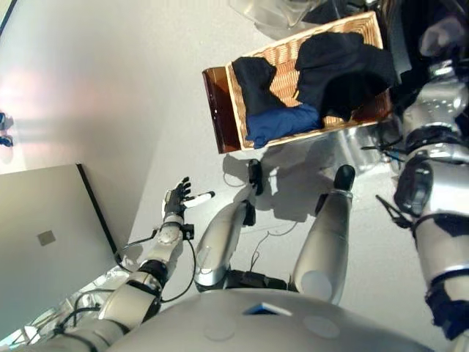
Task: Pick up the clothes and place them into the washing machine
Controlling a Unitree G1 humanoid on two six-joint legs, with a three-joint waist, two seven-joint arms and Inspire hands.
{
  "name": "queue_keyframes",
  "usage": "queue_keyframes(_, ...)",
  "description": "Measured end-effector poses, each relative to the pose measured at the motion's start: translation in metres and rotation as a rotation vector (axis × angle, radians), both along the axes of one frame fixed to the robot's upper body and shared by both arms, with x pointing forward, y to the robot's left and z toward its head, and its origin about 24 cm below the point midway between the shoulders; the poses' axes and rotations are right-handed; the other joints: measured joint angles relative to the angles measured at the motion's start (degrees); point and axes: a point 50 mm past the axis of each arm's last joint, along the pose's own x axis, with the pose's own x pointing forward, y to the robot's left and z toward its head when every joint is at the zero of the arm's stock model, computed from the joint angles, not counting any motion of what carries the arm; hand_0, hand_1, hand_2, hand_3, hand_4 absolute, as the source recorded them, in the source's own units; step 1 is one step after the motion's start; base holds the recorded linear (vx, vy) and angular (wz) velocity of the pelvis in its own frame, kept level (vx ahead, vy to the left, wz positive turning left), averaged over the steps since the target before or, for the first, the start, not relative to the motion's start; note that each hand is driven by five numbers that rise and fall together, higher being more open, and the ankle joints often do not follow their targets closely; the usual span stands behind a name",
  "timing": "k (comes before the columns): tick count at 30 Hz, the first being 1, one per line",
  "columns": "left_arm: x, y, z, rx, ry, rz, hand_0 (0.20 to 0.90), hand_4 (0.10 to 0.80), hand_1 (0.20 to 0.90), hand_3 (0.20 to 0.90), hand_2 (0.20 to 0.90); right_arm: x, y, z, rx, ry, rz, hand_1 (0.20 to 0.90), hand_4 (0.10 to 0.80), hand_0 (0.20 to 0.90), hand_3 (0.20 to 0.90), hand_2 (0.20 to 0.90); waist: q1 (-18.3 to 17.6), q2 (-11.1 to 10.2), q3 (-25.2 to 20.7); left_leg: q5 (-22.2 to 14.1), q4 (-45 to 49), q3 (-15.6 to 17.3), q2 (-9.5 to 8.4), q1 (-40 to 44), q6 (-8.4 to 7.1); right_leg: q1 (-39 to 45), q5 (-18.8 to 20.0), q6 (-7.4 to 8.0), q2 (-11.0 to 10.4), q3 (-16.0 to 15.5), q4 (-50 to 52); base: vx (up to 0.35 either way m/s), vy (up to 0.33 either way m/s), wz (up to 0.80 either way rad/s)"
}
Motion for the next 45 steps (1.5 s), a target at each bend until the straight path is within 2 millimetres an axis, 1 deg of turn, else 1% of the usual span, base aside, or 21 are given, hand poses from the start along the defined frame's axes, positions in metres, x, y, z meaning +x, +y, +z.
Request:
queue_keyframes(1, -0.001, -0.002, -0.001, -0.004, 0.008, -0.001, 0.9, 0.8, 0.9, 0.9, 0.9, 0.001, 0.006, -0.009, -0.001, 0.023, 0.019, 0.9, 0.8, 0.9, 0.9, 0.9, -0.1, 0.0, -0.2, 0.0, -0.3, 0.0, 0.14, 0.8, -0.02, 0.9, 0.0, 0.02, 0.0, -0.2, -0.3, 0.089, -0.008, -0.03)
queue_keyframes(3, -0.014, -0.005, -0.01, -0.01, 0.066, 0.007, 0.9, 0.8, 0.9, 0.9, 0.9, -0.005, 0.024, -0.049, 0.026, 0.1, 0.066, 0.9, 0.8, 0.9, 0.9, 0.9, -0.1, -0.7, -3.3, 0.0, -1.7, -0.1, 0.61, 2.8, -0.11, 3.2, 0.0, 0.16, 0.5, -0.8, -2.1, 0.088, -0.017, -0.09)
queue_keyframes(4, -0.025, -0.004, -0.016, -0.006, 0.112, 0.013, 0.9, 0.8, 0.9, 0.9, 0.9, -0.012, 0.047, -0.087, 0.051, 0.183, 0.136, 0.9, 0.8, 0.9, 0.9, 0.9, -0.3, -2.0, -5.5, 0.0, -2.6, 0.0, 1.02, 4.7, -0.2, 5.1, 0.1, -0.04, 0.8, -1.0, -3.1, 0.095, -0.046, -0.12)
queue_keyframes(5, -0.029, -0.004, -0.019, -0.006, 0.132, 0.018, 0.9, 0.8, 0.9, 0.9, 0.9, -0.019, 0.051, -0.103, 0.063, 0.214, 0.157, 0.9, 0.8, 0.9, 0.9, 0.9, -0.5, -2.5, -6.5, 0.0, -3.3, 0.0, 1.19, 5.8, -0.25, 6.2, 0.1, -0.03, 1.1, -1.1, -3.7, 0.078, -0.056, -0.1)
queue_keyframes(6, -0.036, -0.003, -0.023, -0.005, 0.162, 0.023, 0.9, 0.8, 0.9, 0.9, 0.9, -0.035, 0.063, -0.136, 0.095, 0.295, 0.197, 0.9, 0.8, 0.9, 0.9, 0.9, -0.6, -3.5, -7.8, -0.1, -4.2, -0.1, 1.53, 8.4, -0.37, 9.3, 0.2, 0.03, 1.3, -1.8, -5.1, 0.044, -0.046, -0.05)
queue_keyframes(8, -0.047, -0.001, -0.027, 0.002, 0.194, 0.027, 0.9, 0.8, 0.9, 0.9, 0.9, -0.059, 0.079, -0.176, 0.142, 0.415, 0.247, 0.9, 0.8, 0.9, 0.9, 0.9, -0.7, -5.2, -10.6, -0.3, -5.4, -0.4, 1.73, 10.6, -0.4, 11.9, 0.1, 0.09, 1.4, -2.6, -7.0, 0.049, -0.066, 0.01)
queue_keyframes(11, -0.05, 0.0, -0.029, 0.008, 0.217, 0.023, 0.9, 0.8, 0.9, 0.9, 0.9, -0.083, 0.084, -0.201, 0.133, 0.492, 0.285, 0.9, 0.8, 0.9, 0.9, 0.9, -1.5, -6.3, -11.7, -0.3, -5.6, -1.0, 2.0, 11.9, -0.3, 15.3, 1.1, 0.41, 1.5, -3.8, -9.6, 0.06, -0.088, 0.14)
queue_keyframes(14, -0.063, 0.01, -0.035, 0.025, 0.267, 0.057, 0.9, 0.8, 0.9, 0.9, 0.9, -0.122, 0.081, -0.233, 0.13, 0.639, 0.31, 0.9, 0.8, 0.9, 0.9, 0.9, -1.9, -8.5, -13.8, -0.7, -6.7, -2.1, 2.51, 15.8, -0.26, 21.0, 1.6, 0.65, 2.1, -4.4, -13.5, 0.026, -0.059, 0.06)
queue_keyframes(17, -0.075, 0.024, -0.039, 0.065, 0.323, 0.075, 0.9, 0.8, 0.9, 0.9, 0.9, -0.141, 0.079, -0.247, 0.022, 0.796, 0.408, 0.9, 0.8, 0.9, 0.9, 0.9, -2.3, -11.0, -16.2, -1.0, -6.7, -2.2, 2.87, 16.5, -0.3, 23.4, 2.9, 0.63, 2.7, -5.0, -16.4, 0.02, -0.057, 0.06)
queue_keyframes(22, -0.091, 0.043, -0.042, 0.13, 0.384, 0.059, 0.9, 0.8, 0.9, 0.9, 0.9, -0.142, 0.079, -0.249, -0.448, 1.067, 0.724, 0.9, 0.8, 0.9, 0.9, 0.9, -3.1, -14.4, -18.1, -1.9, -6.7, -2.0, 3.44, 19.5, -0.19, 28.7, 5.3, 0.91, 3.4, -5.3, -22.1, 0.055, -0.057, -0.07)
queue_keyframes(24, -0.096, 0.05, -0.043, 0.166, 0.406, 0.035, 0.9, 0.8, 0.9, 0.9, 0.9, -0.13, 0.083, -0.239, -0.985, 1.236, 0.962, 0.9, 0.8, 0.9, 0.9, 0.9, -3.0, -15.4, -18.6, -2.3, -6.8, -1.9, 3.78, 20.9, -0.19, 32.3, 7.2, 0.82, 3.8, -5.6, -26.5, 0.054, -0.035, -0.06)
queue_keyframes(25, -0.096, 0.051, -0.043, 0.174, 0.407, 0.031, 0.9, 0.8, 0.9, 0.9, 0.9, -0.122, 0.086, -0.231, -1.201, 1.222, 1.024, 0.9, 0.8, 0.9, 0.9, 0.9, -3.0, -15.5, -18.7, -2.3, -6.8, -1.8, 3.73, 21.0, -0.18, 32.9, 8.0, 0.84, 3.9, -5.4, -28.1, 0.062, -0.035, -0.07)
queue_keyframes(27, -0.098, 0.054, -0.043, 0.188, 0.408, 0.029, 0.9, 0.8, 0.9, 0.9, 0.9, -0.104, 0.089, -0.21, -1.573, 1.172, 1.032, 0.9, 0.8, 0.9, 0.9, 0.9, -3.0, -15.6, -19.0, -2.5, -6.8, -2.0, 3.82, 20.9, -0.4, 34.5, 9.6, 0.81, 4.1, -5.4, -30.9, 0.058, -0.034, 0.05)
queue_keyframes(29, -0.101, 0.057, -0.043, 0.207, 0.416, 0.017, 0.9, 0.8, 0.9, 0.9, 0.9, -0.097, 0.088, -0.202, -1.787, 1.178, 1.027, 0.9, 0.8, 0.9, 0.9, 0.9, -2.6, -15.7, -19.1, -2.4, -6.8, -2.2, 3.77, 21.5, -0.4, 36.0, 10.3, 0.75, 4.3, -5.4, -32.8, 0.005, -0.031, 0.08)
queue_keyframes(32, -0.104, 0.059, -0.042, 0.212, 0.413, 0.015, 0.9, 0.8, 0.9, 0.9, 0.9, -0.098, 0.085, -0.204, -1.995, 1.229, 1.059, 0.9, 0.8, 0.9, 0.9, 0.9, -1.2, -15.9, -19.4, -2.5, -6.8, -2.6, 3.89, 21.4, -0.53, 36.8, 11.0, 0.49, 4.6, -5.8, -34.5, -0.056, -0.041, 0.08)
queue_keyframes(34, -0.089, 0.056, -0.036, 0.177, 0.32, 0.038, 0.9, 0.8, 0.9, 0.9, 0.9, -0.102, 0.083, -0.207, -2.13, 1.27, 1.087, 0.9, 0.8, 0.9, 0.9, 0.9, -1.1, -15.8, -18.7, -1.7, -6.7, -4.1, 3.85, 19.7, -0.57, 36.3, 11.5, 0.35, 4.9, -6.9, -34.5, -0.103, -0.027, 0.27)
queue_keyframes(37, -0.07, 0.054, -0.027, 0.123, 0.23, 0.091, 0.9, 0.8, 0.9, 0.9, 0.9, -0.102, 0.084, -0.208, -2.175, 1.277, 1.089, 0.9, 0.8, 0.9, 0.9, 0.9, -1.0, -15.7, -18.0, -1.3, -6.7, -4.9, 3.86, 18.4, -0.7, 35.4, 11.5, 0.29, 5.0, -7.5, -34.5, -0.139, -0.044, 0.14)
queue_keyframes(39, -0.041, 0.051, -0.013, 0.069, 0.114, 0.127, 0.9, 0.8, 0.9, 0.9, 0.9, -0.091, 0.09, -0.202, -2.233, 1.255, 1.057, 0.9, 0.8, 0.9, 0.9, 0.9, -1.0, -15.5, -16.3, -0.6, -6.6, -5.0, 4.17, 15.9, -0.8, 32.1, 11.4, 0.33, 5.3, -7.4, -33.3, -0.163, -0.025, 0.01)
queue_keyframes(41, 0.014, 0.045, 0.021, 0.019, -0.106, 0.116, 0.9, 0.8, 0.9, 0.9, 0.9, -0.067, 0.099, -0.181, -2.297, 1.204, 0.963, 0.9, 0.8, 0.9, 0.9, 0.9, -0.8, -15.2, -11.9, 1.1, -6.6, -5.4, 4.39, 12.4, -0.76, 28.7, 13.0, -0.31, 5.7, -7.4, -32.8, -0.183, -0.012, 0.04)
queue_keyframes(42, 0.024, 0.042, 0.03, 0.008, -0.154, 0.113, 0.9, 0.8, 0.9, 0.9, 0.9, -0.062, 0.101, -0.177, -2.316, 1.192, 0.947, 0.9, 0.8, 0.9, 0.9, 0.9, -0.9, -15.1, -10.9, 1.2, -6.2, -5.4, 4.43, 11.9, -0.76, 27.8, 13.0, -0.31, 5.7, -7.4, -32.0, -0.169, -0.016, -0.05)
queue_keyframes(45, 0.075, 0.034, 0.084, -0.042, -0.423, 0.094, 0.9, 0.8, 0.9, 0.9, 0.9, -0.038, 0.111, -0.153, -2.391, 1.13, 0.848, 0.9, 0.8, 0.9, 0.9, 0.9, 0.1, -15.3, -7.1, 1.4, -4.2, -5.5, 4.56, 7.6, -0.74, 22.7, 12.2, -0.4, 5.6, -7.1, -28.2, -0.129, -0.017, -0.02)
